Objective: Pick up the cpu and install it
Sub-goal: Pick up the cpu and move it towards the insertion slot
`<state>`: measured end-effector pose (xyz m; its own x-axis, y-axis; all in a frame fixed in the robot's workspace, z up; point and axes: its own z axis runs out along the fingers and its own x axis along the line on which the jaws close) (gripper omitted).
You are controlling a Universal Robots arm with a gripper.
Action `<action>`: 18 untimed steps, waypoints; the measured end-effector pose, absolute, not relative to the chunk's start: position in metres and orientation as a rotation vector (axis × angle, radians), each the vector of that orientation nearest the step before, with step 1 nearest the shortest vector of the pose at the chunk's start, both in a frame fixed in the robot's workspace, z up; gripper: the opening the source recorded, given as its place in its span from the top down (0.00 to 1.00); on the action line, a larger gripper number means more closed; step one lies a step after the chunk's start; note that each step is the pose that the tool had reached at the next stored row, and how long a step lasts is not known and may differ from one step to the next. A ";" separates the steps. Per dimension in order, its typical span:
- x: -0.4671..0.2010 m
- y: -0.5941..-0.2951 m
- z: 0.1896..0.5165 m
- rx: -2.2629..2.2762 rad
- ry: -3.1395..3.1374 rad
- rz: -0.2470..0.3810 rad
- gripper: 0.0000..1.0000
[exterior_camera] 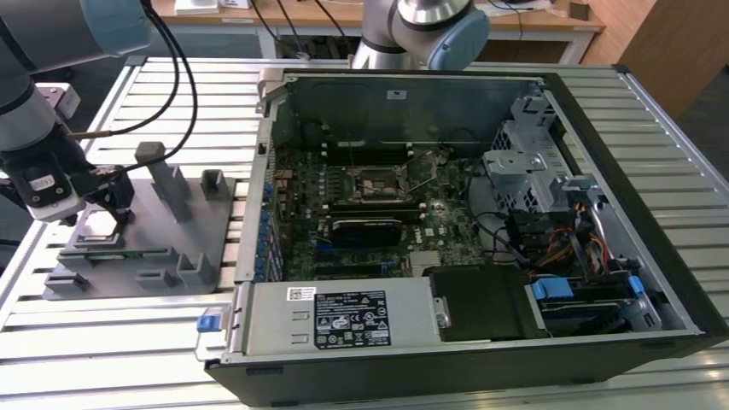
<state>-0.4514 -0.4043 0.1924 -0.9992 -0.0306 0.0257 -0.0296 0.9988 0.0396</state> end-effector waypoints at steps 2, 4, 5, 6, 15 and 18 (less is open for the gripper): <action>-0.452 -0.404 0.192 0.047 -3.114 -0.061 0.28; -0.452 -0.404 0.192 0.047 -3.114 -0.061 0.28; -0.452 -0.404 0.192 0.047 -3.114 -0.061 0.28; -0.452 -0.404 0.192 0.047 -3.114 -0.061 0.28; -0.456 -0.401 0.188 0.045 -3.117 -0.059 0.28; -0.457 -0.401 0.185 0.044 -3.124 -0.054 0.28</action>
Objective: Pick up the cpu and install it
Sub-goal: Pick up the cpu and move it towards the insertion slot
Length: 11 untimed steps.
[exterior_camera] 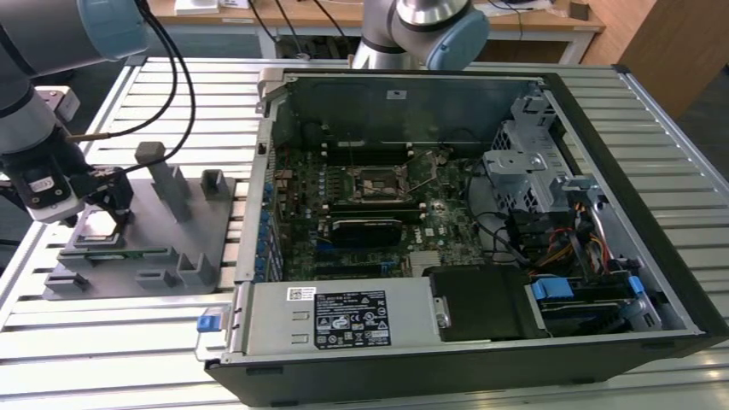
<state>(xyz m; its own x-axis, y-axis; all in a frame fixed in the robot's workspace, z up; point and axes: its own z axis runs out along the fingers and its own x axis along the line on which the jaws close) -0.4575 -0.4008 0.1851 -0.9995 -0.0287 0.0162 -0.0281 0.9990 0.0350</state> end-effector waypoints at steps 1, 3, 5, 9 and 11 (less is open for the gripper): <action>-0.458 -0.401 0.184 0.044 -3.128 -0.051 0.28; -0.458 -0.401 0.184 0.044 -3.136 -0.044 0.29; -0.458 -0.401 0.184 0.039 -3.139 -0.034 0.37; -0.458 -0.401 0.184 0.002 -3.141 -0.025 0.37; -0.458 -0.401 0.184 -0.007 -3.141 -0.025 0.37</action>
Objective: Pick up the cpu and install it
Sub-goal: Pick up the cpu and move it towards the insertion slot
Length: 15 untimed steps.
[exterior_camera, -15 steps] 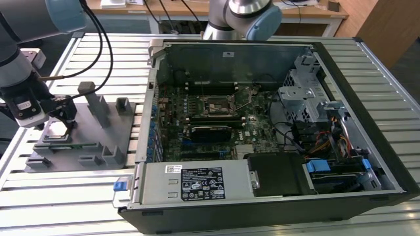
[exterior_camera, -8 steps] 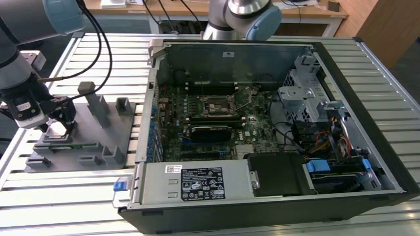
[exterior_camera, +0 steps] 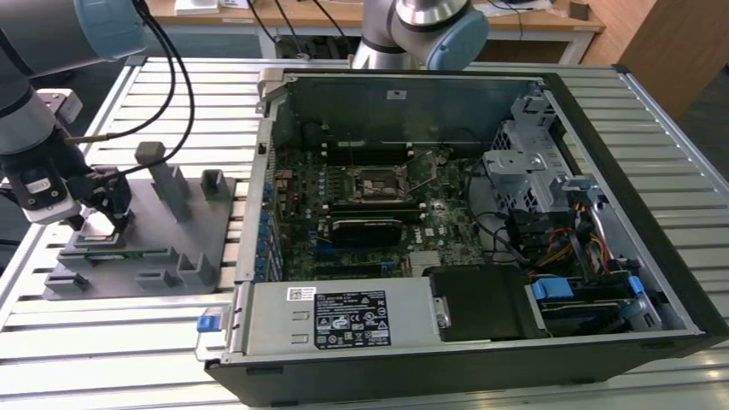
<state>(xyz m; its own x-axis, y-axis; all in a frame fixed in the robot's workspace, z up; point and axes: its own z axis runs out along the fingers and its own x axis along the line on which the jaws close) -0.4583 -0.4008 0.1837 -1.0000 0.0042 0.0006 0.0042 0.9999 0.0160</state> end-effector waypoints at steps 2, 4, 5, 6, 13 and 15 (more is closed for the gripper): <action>-0.458 -0.401 0.183 -0.009 -3.141 -0.025 0.37; -0.458 -0.401 0.183 -0.009 -3.141 -0.025 0.37; -0.458 -0.401 0.183 -0.009 -3.141 -0.025 0.38; -0.458 -0.401 0.183 -0.009 -3.141 -0.025 0.38; -0.458 -0.401 0.183 -0.009 -3.141 -0.025 0.45; -0.458 -0.401 0.184 -0.009 -3.141 -0.025 0.45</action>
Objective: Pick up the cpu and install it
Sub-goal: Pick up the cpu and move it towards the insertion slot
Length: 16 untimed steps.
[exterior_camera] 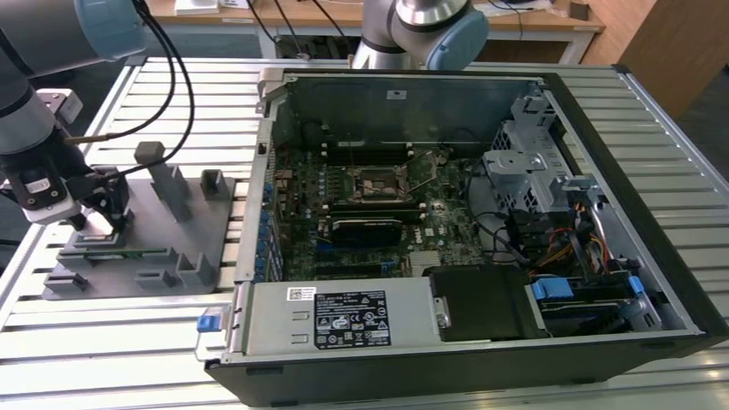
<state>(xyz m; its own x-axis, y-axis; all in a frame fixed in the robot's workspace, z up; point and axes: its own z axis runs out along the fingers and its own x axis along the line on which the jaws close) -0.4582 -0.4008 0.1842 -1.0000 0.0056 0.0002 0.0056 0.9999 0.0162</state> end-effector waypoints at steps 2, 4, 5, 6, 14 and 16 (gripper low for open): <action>-0.458 -0.401 0.185 -0.009 -3.141 -0.025 0.45; -0.458 -0.401 0.186 -0.009 -3.141 -0.025 0.45; -0.458 -0.401 0.186 -0.009 -3.141 -0.026 0.45; -0.458 -0.401 0.186 -0.009 -3.141 -0.026 0.45; -0.458 -0.401 0.181 -0.009 -3.140 -0.025 0.45; -0.458 -0.401 0.181 -0.009 -3.142 -0.026 0.45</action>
